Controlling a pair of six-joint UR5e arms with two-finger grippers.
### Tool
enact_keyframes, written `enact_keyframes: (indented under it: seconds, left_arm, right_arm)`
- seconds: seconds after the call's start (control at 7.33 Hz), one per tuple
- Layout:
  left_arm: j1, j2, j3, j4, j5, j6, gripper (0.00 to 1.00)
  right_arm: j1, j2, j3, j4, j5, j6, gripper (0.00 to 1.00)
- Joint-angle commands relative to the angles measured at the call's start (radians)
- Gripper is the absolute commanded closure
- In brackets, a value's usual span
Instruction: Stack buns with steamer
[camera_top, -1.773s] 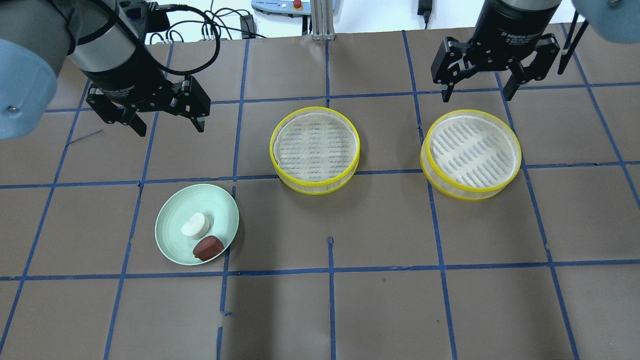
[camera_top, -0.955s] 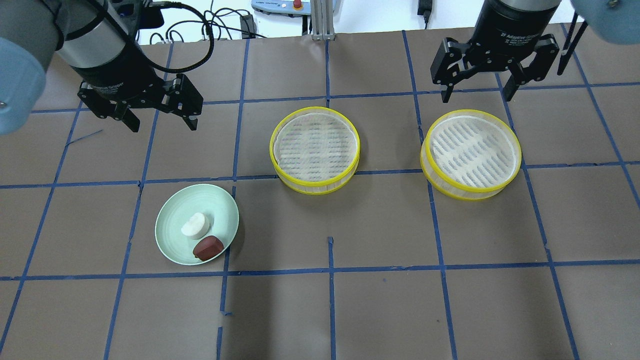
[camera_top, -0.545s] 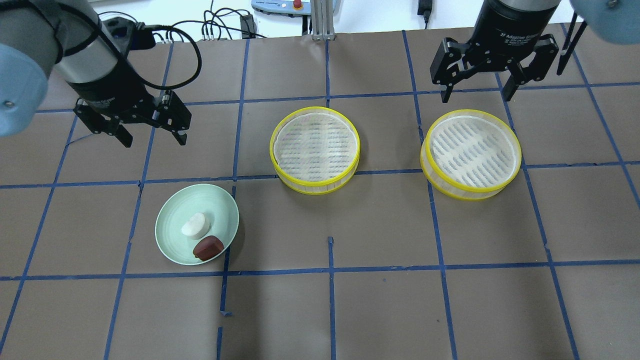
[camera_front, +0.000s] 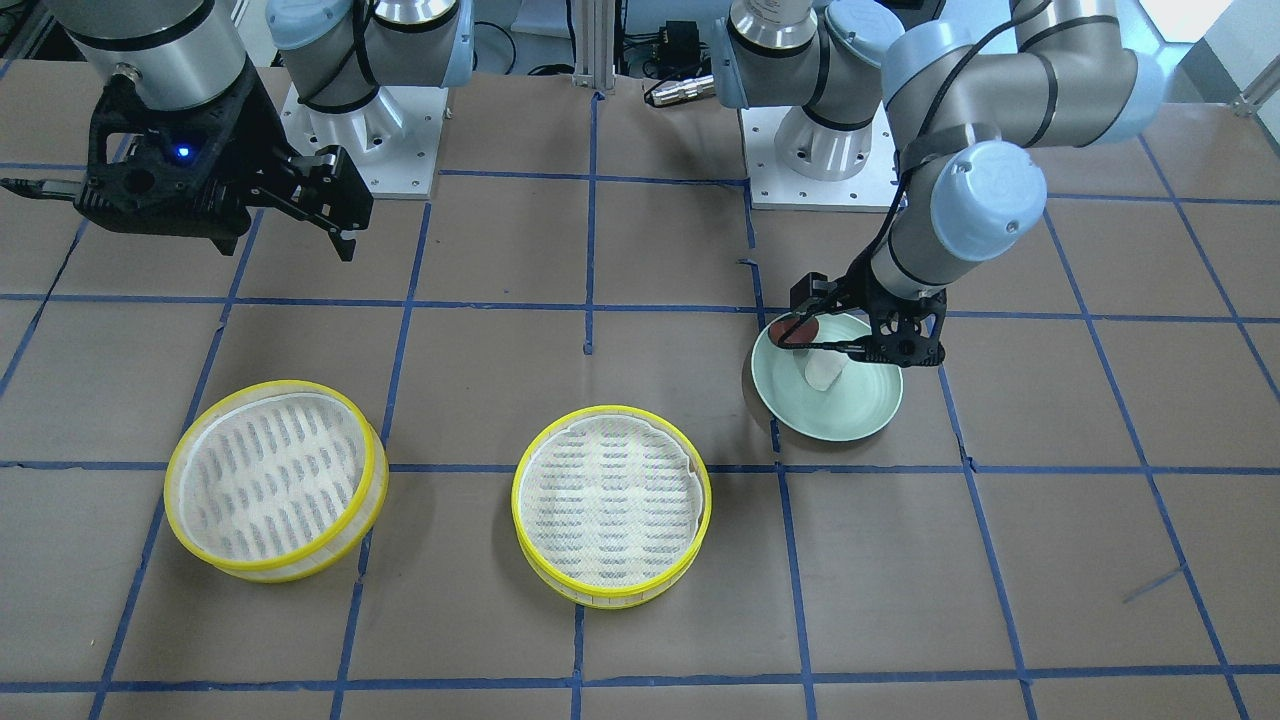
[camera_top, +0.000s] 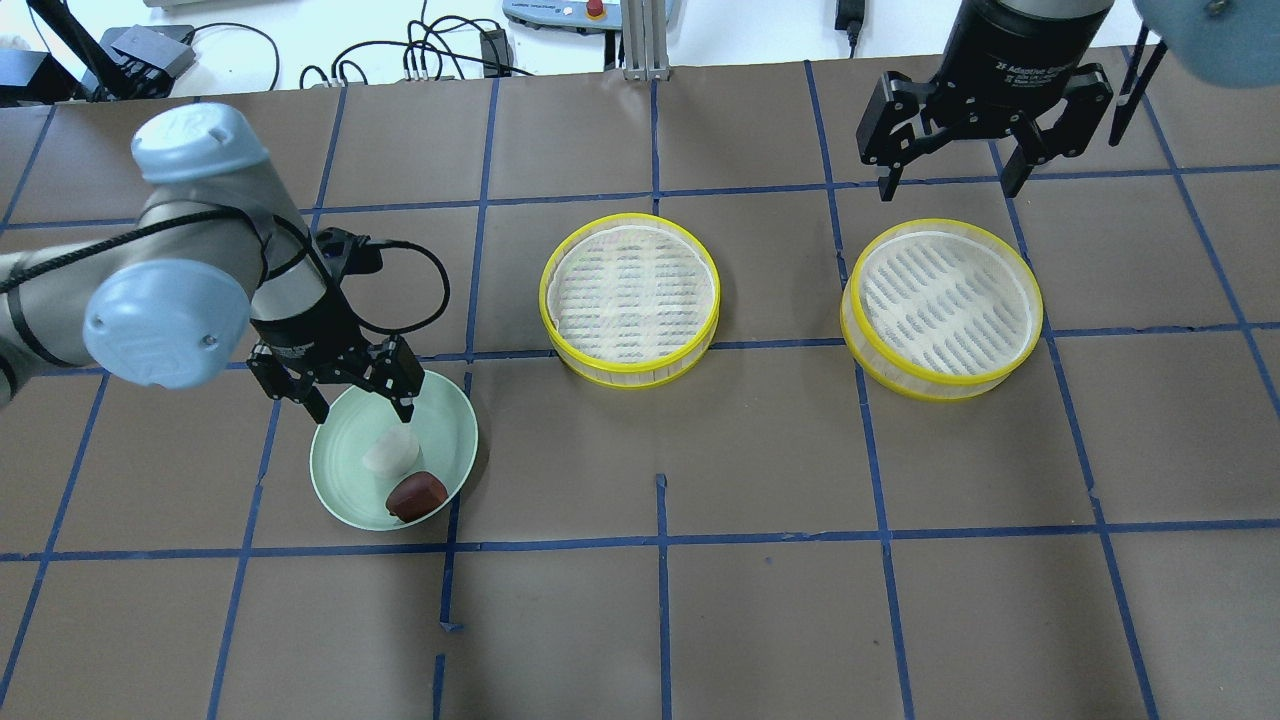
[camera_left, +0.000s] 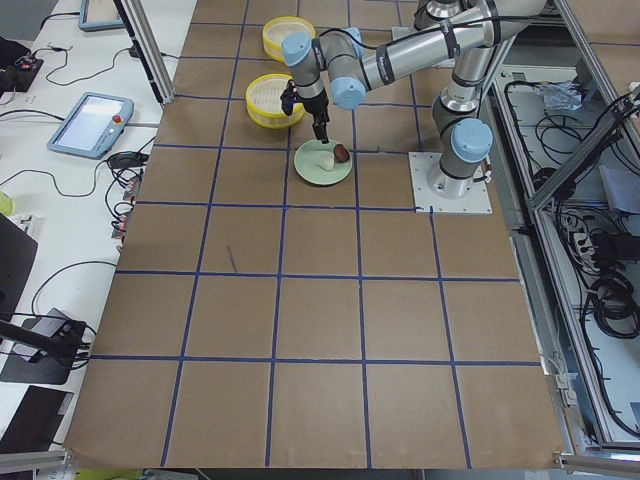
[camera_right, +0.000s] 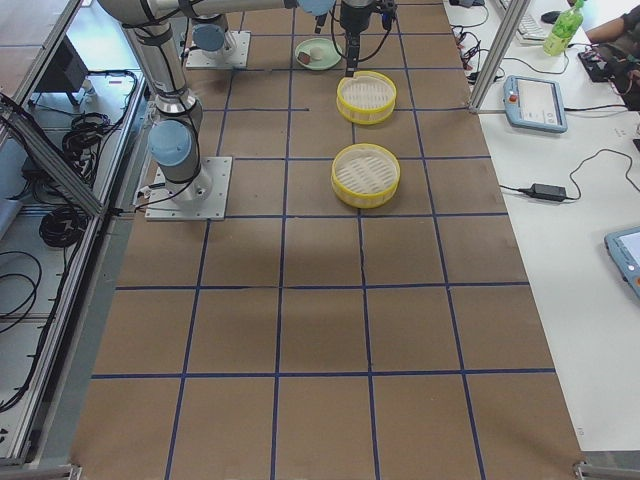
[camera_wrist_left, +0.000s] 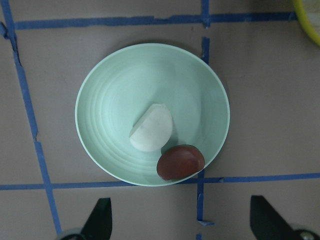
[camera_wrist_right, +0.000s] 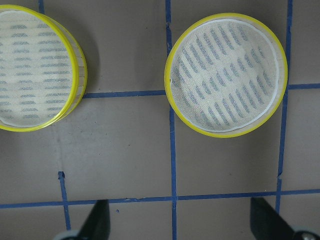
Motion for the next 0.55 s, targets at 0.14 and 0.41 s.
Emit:
enact_keyframes:
  seconds: [0.14,0.41]
  left_arm:
    - [0.003,-0.159,-0.038,0.13,0.036,0.023,0.07]
    - [0.003,-0.187,-0.037,0.141,0.038,0.025,0.36]
  right_arm:
    - [-0.007,-0.003,-0.009,-0.138,-0.004,0.001,0.0]
    - [-0.003,-0.007,-0.005,-0.132,0.0,0.001,0.0]
